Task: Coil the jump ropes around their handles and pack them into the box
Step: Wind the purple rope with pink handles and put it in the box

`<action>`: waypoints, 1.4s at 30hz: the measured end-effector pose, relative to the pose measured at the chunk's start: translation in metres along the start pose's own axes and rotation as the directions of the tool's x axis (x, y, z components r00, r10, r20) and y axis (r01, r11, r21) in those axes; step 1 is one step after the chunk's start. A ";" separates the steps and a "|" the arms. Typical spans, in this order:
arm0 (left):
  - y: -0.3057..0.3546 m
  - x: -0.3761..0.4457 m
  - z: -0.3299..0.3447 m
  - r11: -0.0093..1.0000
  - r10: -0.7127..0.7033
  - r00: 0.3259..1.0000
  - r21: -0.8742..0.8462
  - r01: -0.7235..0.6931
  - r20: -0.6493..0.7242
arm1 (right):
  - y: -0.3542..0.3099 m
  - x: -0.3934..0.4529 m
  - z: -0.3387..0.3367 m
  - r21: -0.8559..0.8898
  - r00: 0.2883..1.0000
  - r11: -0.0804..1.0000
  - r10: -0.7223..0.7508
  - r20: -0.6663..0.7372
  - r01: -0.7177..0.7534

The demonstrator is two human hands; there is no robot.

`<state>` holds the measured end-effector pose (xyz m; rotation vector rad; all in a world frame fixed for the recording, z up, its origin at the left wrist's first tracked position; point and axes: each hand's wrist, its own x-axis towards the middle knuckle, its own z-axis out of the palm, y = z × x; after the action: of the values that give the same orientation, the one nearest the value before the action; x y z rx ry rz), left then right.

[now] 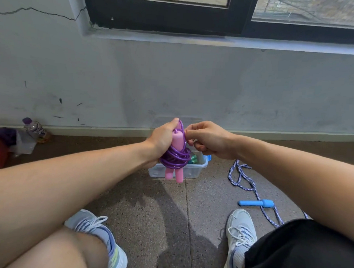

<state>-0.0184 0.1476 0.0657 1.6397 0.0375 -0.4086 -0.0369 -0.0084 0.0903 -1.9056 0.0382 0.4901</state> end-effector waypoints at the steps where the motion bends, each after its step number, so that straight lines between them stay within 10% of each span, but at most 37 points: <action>1: -0.003 0.002 0.000 0.999 0.019 1.000 0.032 -0.019 -0.012 | 0.000 0.001 0.001 -0.016 1.000 1.000 0.006 0.003 -0.006; 18: 0.005 0.011 -0.003 0.748 0.528 0.794 0.607 -0.268 -0.301 | -0.007 0.019 0.030 0.204 0.888 0.977 0.145 -0.437 -0.059; 24: 0.005 -0.005 -0.008 0.775 0.449 0.886 0.444 -0.450 0.114 | -0.006 0.016 0.002 0.163 0.893 0.980 0.176 -0.415 -0.117; 28: -0.004 -0.005 -0.013 0.657 0.450 0.873 0.592 -0.468 0.191 | 0.010 0.013 -0.003 0.121 0.955 0.978 0.196 -0.225 -0.172; 33: -0.006 -0.001 -0.016 0.717 0.510 0.852 0.487 -0.498 0.121 | 0.018 0.018 -0.023 0.242 0.970 0.956 0.202 -0.132 -0.166; 38: -0.004 0.005 -0.024 0.824 0.470 0.882 0.369 -0.430 -0.023 | 0.032 0.004 -0.037 0.108 0.931 0.982 0.110 0.347 -0.156; 42: -0.011 0.011 -0.029 0.824 0.412 0.911 0.427 -0.372 -0.002 | 0.033 -0.002 -0.026 -0.006 0.912 0.982 0.179 0.370 -0.190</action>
<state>-0.0037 0.1746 0.0539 2.0329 -0.3382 -0.0132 -0.0389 -0.0449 0.0692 -1.7605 -0.0217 0.9667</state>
